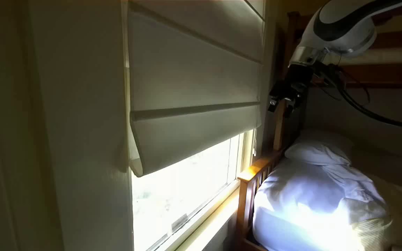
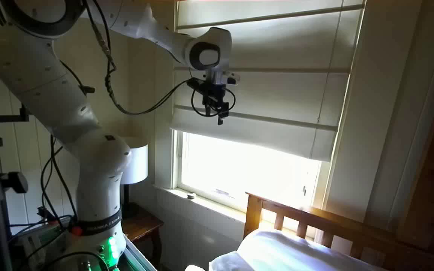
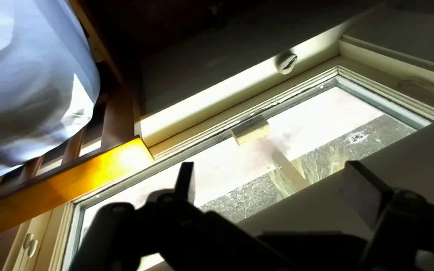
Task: Open the curtain
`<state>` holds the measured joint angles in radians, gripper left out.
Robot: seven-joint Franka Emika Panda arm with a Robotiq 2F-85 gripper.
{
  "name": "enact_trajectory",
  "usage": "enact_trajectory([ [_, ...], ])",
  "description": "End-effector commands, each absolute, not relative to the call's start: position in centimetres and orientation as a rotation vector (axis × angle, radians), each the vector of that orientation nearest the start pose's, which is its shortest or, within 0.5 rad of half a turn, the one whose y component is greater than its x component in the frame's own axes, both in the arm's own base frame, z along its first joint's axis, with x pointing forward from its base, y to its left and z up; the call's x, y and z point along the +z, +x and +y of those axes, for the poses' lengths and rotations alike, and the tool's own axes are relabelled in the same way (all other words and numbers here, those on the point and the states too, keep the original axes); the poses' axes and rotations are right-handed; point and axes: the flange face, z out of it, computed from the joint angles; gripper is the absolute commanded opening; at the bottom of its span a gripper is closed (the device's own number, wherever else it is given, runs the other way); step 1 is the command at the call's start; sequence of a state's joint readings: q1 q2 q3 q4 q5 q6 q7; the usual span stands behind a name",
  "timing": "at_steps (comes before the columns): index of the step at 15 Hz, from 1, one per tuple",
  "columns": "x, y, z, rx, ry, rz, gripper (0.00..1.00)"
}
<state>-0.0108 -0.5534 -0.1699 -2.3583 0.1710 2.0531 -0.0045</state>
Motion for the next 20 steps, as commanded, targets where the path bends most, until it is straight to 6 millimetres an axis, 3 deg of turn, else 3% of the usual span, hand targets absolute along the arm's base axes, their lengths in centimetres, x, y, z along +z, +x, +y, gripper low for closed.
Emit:
enact_trajectory([
  [1,55.3,40.4,-7.4,-0.375,-2.871,0.322,1.00],
  [4,55.4,40.6,-7.6,-0.406,-2.866,0.344,1.00],
  [6,56.0,40.8,-9.1,-0.510,-2.869,0.411,1.00],
  [11,58.7,41.8,-14.6,-0.875,-2.931,0.526,1.00],
  [16,63.3,44.3,-20.1,-1.183,-2.987,0.629,1.00],
  [19,65.0,46.5,-22.6,-1.153,-3.025,0.824,1.00],
  [20,64.2,44.3,-21.3,-1.188,-2.989,0.710,1.00],
])
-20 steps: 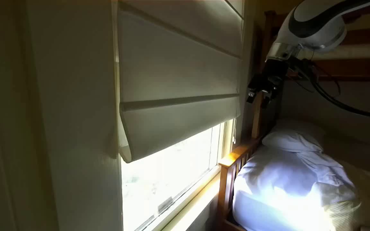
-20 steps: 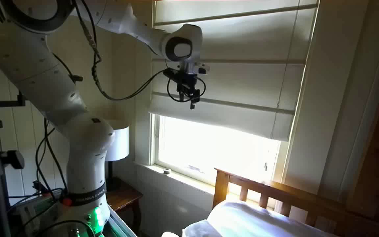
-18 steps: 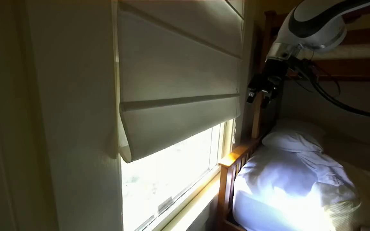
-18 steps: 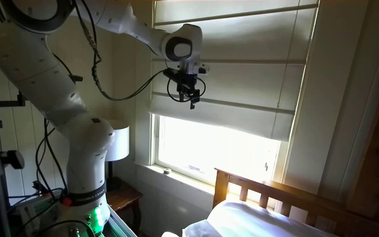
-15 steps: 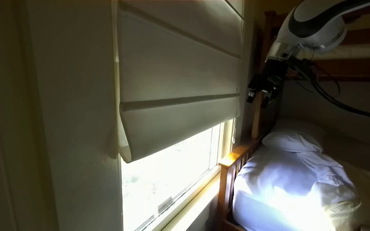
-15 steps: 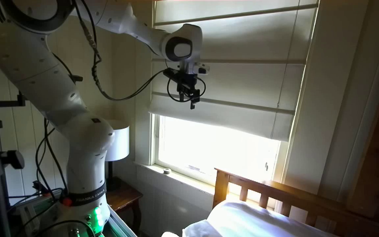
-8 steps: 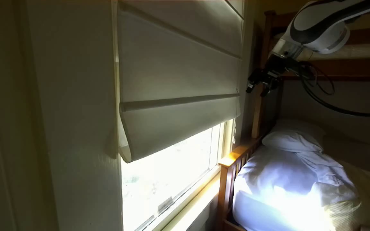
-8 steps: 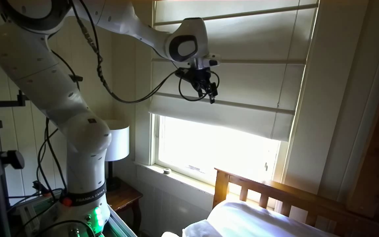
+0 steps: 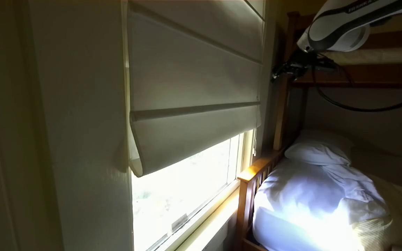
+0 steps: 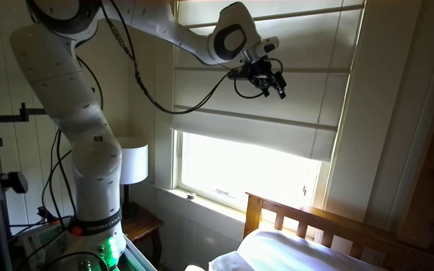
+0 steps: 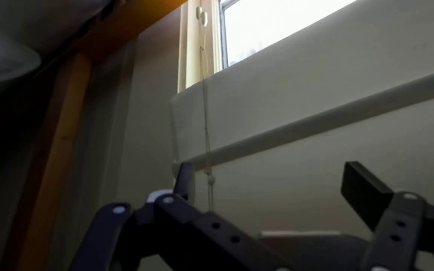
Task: Open the curtain
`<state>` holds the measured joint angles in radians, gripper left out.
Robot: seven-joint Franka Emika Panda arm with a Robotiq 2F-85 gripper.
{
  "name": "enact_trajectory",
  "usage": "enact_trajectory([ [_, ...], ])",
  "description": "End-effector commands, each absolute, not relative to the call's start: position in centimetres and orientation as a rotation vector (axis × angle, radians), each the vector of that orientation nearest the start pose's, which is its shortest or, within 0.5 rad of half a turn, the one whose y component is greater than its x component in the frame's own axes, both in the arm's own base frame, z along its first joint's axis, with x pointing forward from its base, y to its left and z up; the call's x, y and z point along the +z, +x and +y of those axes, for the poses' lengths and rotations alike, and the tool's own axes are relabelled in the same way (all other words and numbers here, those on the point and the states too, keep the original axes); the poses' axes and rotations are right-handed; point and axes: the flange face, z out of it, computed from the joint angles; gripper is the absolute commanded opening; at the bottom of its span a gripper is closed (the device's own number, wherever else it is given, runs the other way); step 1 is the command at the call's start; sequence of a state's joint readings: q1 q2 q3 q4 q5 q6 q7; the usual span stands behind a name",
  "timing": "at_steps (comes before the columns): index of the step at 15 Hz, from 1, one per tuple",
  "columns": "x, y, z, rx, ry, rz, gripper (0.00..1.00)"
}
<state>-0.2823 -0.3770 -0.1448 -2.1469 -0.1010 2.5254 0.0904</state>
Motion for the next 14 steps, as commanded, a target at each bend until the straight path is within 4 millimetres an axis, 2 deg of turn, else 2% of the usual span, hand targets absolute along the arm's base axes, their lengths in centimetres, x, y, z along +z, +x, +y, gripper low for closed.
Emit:
enact_trajectory([
  [1,64.5,45.0,-21.9,-1.178,-3.000,0.751,1.00],
  [4,64.5,46.4,-22.6,-1.163,-3.008,0.786,1.00],
  [6,64.6,47.4,-22.9,-1.275,-2.966,0.804,1.00],
  [8,66.1,48.7,-24.2,-1.450,-2.981,0.677,1.00],
  [9,66.4,49.3,-25.1,-1.484,-2.999,0.633,1.00],
  [14,65.9,52.1,-28.4,-1.478,-3.089,0.449,1.00],
])
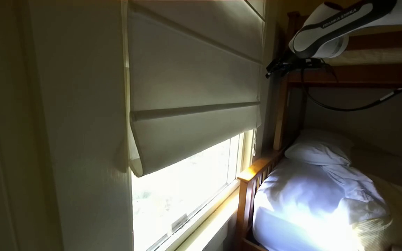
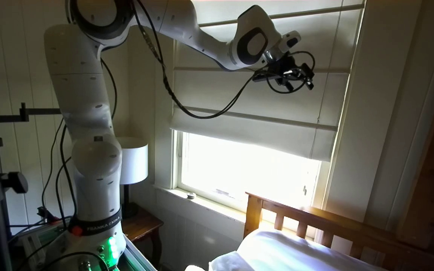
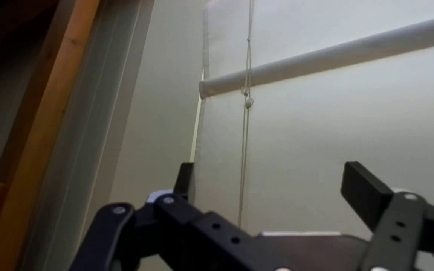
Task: Open the curtain
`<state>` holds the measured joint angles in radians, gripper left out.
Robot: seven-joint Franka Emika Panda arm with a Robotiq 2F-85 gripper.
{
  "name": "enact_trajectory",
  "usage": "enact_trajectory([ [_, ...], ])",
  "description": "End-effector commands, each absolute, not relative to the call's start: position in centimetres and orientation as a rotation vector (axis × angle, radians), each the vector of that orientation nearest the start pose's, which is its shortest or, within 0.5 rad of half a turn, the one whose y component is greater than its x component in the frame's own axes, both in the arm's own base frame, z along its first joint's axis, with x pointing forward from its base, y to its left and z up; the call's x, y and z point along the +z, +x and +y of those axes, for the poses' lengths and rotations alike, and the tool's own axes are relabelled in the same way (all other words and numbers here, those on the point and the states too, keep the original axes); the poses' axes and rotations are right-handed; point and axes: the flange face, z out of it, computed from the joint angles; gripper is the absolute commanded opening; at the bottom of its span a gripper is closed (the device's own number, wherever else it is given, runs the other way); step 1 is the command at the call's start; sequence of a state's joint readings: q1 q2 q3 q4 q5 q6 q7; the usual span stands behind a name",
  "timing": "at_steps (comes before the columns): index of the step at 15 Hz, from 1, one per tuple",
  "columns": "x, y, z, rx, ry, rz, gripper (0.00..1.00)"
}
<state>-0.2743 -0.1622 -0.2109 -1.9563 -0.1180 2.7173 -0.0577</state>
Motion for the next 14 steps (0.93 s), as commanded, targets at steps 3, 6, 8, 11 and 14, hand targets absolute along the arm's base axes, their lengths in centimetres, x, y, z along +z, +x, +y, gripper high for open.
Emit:
enact_trajectory([
  [3,65.4,51.5,-28.6,-1.469,-3.069,0.494,1.00],
  [6,64.8,52.1,-28.9,-1.457,-3.077,0.493,1.00],
  [8,64.2,52.5,-29.7,-1.525,-3.044,0.517,1.00],
  [11,62.7,53.3,-31.6,-1.519,-3.009,0.569,1.00],
  [14,61.7,54.9,-32.6,-1.481,-2.953,0.581,1.00],
])
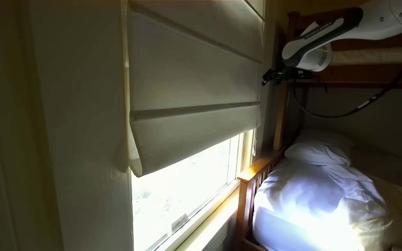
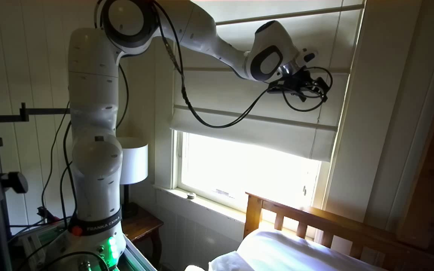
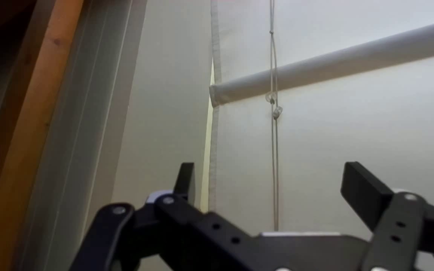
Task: Open the curtain
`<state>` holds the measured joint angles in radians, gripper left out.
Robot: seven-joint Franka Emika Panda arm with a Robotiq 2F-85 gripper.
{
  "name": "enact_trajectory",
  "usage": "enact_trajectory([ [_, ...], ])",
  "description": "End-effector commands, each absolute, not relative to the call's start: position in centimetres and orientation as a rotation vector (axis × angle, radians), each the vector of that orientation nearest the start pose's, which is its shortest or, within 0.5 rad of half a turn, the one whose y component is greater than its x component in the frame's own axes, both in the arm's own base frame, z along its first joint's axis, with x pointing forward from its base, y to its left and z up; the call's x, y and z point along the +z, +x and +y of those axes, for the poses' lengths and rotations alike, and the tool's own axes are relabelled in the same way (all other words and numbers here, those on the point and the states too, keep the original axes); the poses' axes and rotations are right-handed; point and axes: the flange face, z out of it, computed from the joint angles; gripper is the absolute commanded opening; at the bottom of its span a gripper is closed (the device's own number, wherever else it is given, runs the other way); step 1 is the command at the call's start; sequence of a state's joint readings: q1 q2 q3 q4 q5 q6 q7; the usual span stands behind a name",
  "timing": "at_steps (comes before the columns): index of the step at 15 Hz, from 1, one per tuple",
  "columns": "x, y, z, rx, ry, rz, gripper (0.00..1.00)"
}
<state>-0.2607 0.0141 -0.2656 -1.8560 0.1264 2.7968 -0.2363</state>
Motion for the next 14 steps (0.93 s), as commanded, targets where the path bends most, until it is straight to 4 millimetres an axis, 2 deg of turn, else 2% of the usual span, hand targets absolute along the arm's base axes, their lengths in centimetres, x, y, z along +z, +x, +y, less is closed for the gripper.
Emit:
enact_trajectory([
  [1,61.5,55.7,-32.9,-1.462,-2.941,0.581,1.00],
  [6,61.6,58.7,-34.2,-1.414,-2.933,0.576,1.00],
  [9,61.2,59.8,-35.2,-1.317,-2.941,0.565,1.00],
  [10,61.1,59.6,-35.9,-1.265,-2.968,0.590,1.00],
  [11,60.8,58.9,-34.6,-1.312,-2.962,0.587,1.00],
  [13,60.7,59.2,-35.5,-1.280,-2.969,0.594,1.00],
  [14,60.5,59.1,-35.5,-1.318,-2.971,0.554,1.00],
])
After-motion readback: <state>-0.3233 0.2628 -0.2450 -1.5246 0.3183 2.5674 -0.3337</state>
